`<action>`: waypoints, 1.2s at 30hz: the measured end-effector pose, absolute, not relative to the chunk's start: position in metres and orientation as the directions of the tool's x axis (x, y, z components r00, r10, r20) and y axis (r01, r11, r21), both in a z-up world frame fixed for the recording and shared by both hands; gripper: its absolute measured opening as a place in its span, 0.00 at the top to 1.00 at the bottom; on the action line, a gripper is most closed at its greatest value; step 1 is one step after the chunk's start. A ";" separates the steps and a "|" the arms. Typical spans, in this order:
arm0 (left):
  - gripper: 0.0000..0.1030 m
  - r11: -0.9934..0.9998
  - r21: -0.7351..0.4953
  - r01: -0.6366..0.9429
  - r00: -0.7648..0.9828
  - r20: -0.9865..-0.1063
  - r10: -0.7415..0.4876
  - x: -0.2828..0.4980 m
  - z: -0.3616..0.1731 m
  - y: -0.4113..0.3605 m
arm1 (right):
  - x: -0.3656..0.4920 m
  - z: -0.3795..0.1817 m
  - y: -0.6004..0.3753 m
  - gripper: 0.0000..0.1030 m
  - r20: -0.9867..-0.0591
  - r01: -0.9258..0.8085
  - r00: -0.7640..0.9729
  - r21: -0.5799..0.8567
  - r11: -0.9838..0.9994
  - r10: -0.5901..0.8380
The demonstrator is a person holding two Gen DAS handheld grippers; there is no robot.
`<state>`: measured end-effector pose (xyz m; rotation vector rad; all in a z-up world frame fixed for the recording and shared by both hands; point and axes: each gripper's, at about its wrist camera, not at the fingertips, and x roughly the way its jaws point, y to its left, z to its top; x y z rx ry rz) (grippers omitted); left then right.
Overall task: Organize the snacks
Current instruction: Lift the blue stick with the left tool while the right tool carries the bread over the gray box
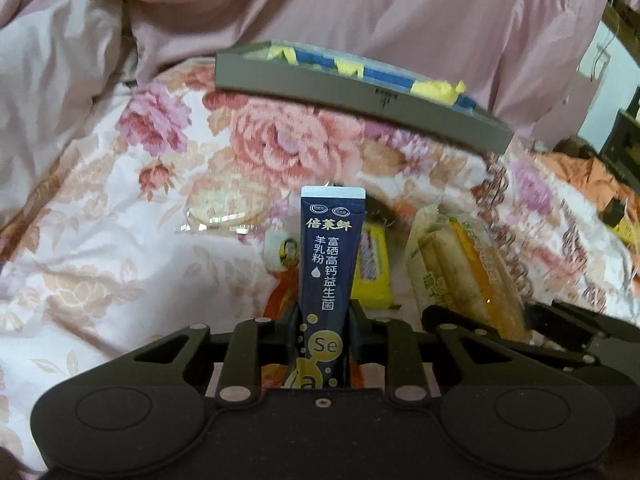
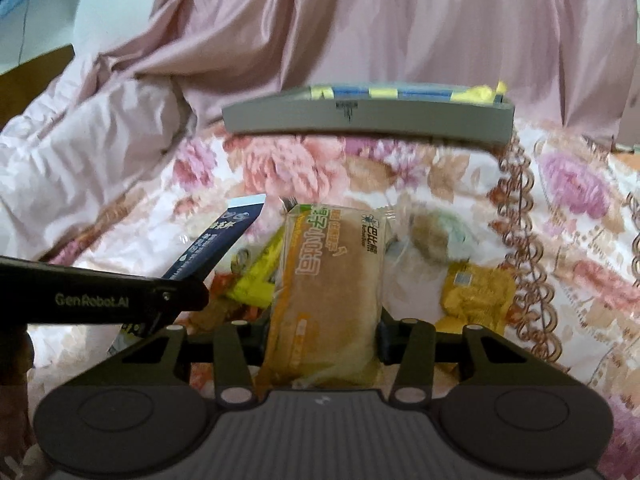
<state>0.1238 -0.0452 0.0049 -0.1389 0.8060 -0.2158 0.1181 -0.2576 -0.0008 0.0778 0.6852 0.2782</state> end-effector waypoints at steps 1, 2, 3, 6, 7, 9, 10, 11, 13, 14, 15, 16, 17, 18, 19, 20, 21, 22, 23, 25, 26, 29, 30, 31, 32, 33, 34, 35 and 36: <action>0.75 0.968 -0.210 0.137 0.682 -0.689 -0.246 0.123 0.010 -0.046 | 0.116 0.002 -0.259 0.51 -0.601 -0.228 0.749 0.163 0.960 0.280; 0.75 0.968 -0.211 0.138 0.690 -0.680 -0.246 0.123 0.014 -0.047 | 0.115 0.004 -0.260 0.51 -0.587 -0.229 0.759 0.168 0.959 0.284; 0.75 0.968 -0.208 0.139 0.702 -0.668 -0.245 0.123 0.020 -0.049 | 0.114 0.007 -0.262 0.51 -0.573 -0.229 0.768 0.171 0.958 0.286; 0.75 0.969 -0.205 0.140 0.732 -0.637 -0.241 0.128 0.033 -0.055 | 0.113 0.017 -0.268 0.51 -0.527 -0.223 0.804 0.165 0.961 0.277; 0.75 0.969 -0.206 0.139 0.743 -0.625 -0.239 0.131 0.038 -0.058 | 0.115 0.020 -0.270 0.51 -0.512 -0.222 0.814 0.164 0.961 0.275; 0.75 0.969 -0.204 0.137 0.763 -0.602 -0.235 0.139 0.046 -0.063 | 0.119 0.028 -0.274 0.51 -0.482 -0.223 0.833 0.156 0.962 0.271; 0.75 0.969 -0.205 0.137 0.771 -0.593 -0.235 0.144 0.050 -0.066 | 0.122 0.032 -0.276 0.51 -0.465 -0.225 0.843 0.149 0.963 0.269; 0.75 0.968 -0.208 0.139 0.777 -0.584 -0.237 0.150 0.054 -0.070 | 0.126 0.036 -0.279 0.51 -0.445 -0.227 0.855 0.140 0.964 0.266; 0.75 0.968 -0.206 0.140 0.791 -0.565 -0.235 0.162 0.061 -0.076 | 0.134 0.043 -0.284 0.51 -0.398 -0.221 0.883 0.112 0.969 0.248; 0.75 0.969 -0.205 0.140 0.798 -0.556 -0.232 0.168 0.065 -0.078 | 0.139 0.047 -0.286 0.51 -0.375 -0.215 0.896 0.098 0.972 0.236; 0.75 0.969 -0.206 0.139 0.804 -0.547 -0.232 0.174 0.068 -0.082 | 0.146 0.050 -0.290 0.51 -0.355 -0.207 0.907 0.087 0.974 0.225; 0.75 0.968 -0.210 0.136 0.812 -0.536 -0.230 0.182 0.072 -0.085 | 0.153 0.051 -0.293 0.51 -0.341 -0.199 0.915 0.079 0.977 0.214; 0.75 0.968 -0.210 0.135 0.819 -0.526 -0.228 0.189 0.075 -0.088 | 0.162 0.053 -0.296 0.51 -0.325 -0.187 0.924 0.074 0.980 0.201; 0.74 0.969 -0.209 0.134 0.826 -0.516 -0.225 0.195 0.078 -0.090 | 0.171 0.055 -0.299 0.51 -0.313 -0.173 0.931 0.074 0.982 0.188; 0.74 0.970 -0.206 0.131 0.835 -0.504 -0.220 0.203 0.082 -0.094 | 0.180 0.056 -0.303 0.51 -0.302 -0.159 0.937 0.080 0.984 0.176; 0.74 0.970 -0.206 0.129 0.843 -0.492 -0.216 0.210 0.086 -0.097 | 0.188 0.058 -0.307 0.51 -0.291 -0.146 0.942 0.085 0.986 0.165; 0.74 0.970 -0.207 0.126 0.851 -0.479 -0.213 0.217 0.089 -0.099 | 0.196 0.059 -0.310 0.51 -0.279 -0.132 0.948 0.088 0.987 0.152; 0.74 0.970 -0.208 0.123 0.861 -0.464 -0.209 0.226 0.092 -0.102 | 0.205 0.060 -0.313 0.51 -0.269 -0.117 0.953 0.091 0.989 0.137; 0.74 0.970 -0.211 0.121 0.868 -0.452 -0.206 0.233 0.095 -0.104 | 0.214 0.062 -0.317 0.51 -0.259 -0.103 0.958 0.097 0.990 0.124; 0.74 0.970 -0.216 0.115 0.879 -0.432 -0.201 0.251 0.100 -0.110 | 0.232 0.063 -0.324 0.51 -0.240 -0.083 0.965 0.110 0.990 0.107; 0.74 0.970 -0.216 0.113 0.883 -0.426 -0.198 0.260 0.102 -0.112 | 0.241 0.063 -0.327 0.51 -0.233 -0.075 0.967 0.111 0.991 0.099; 0.74 0.970 -0.219 0.108 0.895 -0.404 -0.190 0.286 0.108 -0.119 | 0.268 0.062 -0.335 0.51 -0.219 -0.061 0.972 0.127 0.990 0.088; 0.74 0.969 -0.222 0.106 0.898 -0.397 -0.189 0.294 0.110 -0.122 | 0.273 0.061 -0.339 0.51 -0.216 -0.062 0.972 0.134 0.989 0.090; 0.74 0.969 -0.225 0.105 0.901 -0.391 -0.188 0.303 0.110 -0.123 | 0.281 0.060 -0.342 0.51 -0.214 -0.062 0.973 0.141 0.988 0.091; 0.74 0.969 -0.226 0.102 0.904 -0.386 -0.185 0.310 0.111 -0.125 | 0.287 0.059 -0.344 0.51 -0.211 -0.062 0.973 0.143 0.988 0.092; 0.74 0.970 -0.222 0.099 0.906 -0.382 -0.180 0.319 0.110 -0.127 | 0.295 0.058 -0.345 0.51 -0.210 -0.064 0.973 0.144 0.988 0.094; 0.74 0.972 -0.213 0.096 0.908 -0.381 -0.173 0.327 0.109 -0.129 | 0.301 0.057 -0.347 0.51 -0.210 -0.065 0.973 0.143 0.988 0.095; 0.74 0.974 -0.206 0.091 0.910 -0.379 -0.165 0.334 0.108 -0.131 | 0.308 0.055 -0.349 0.51 -0.213 -0.065 0.972 0.143 0.988 0.095; 0.74 0.976 -0.201 0.087 0.912 -0.379 -0.159 0.342 0.106 -0.132 | 0.315 0.054 -0.350 0.51 -0.221 -0.065 0.970 0.145 0.987 0.096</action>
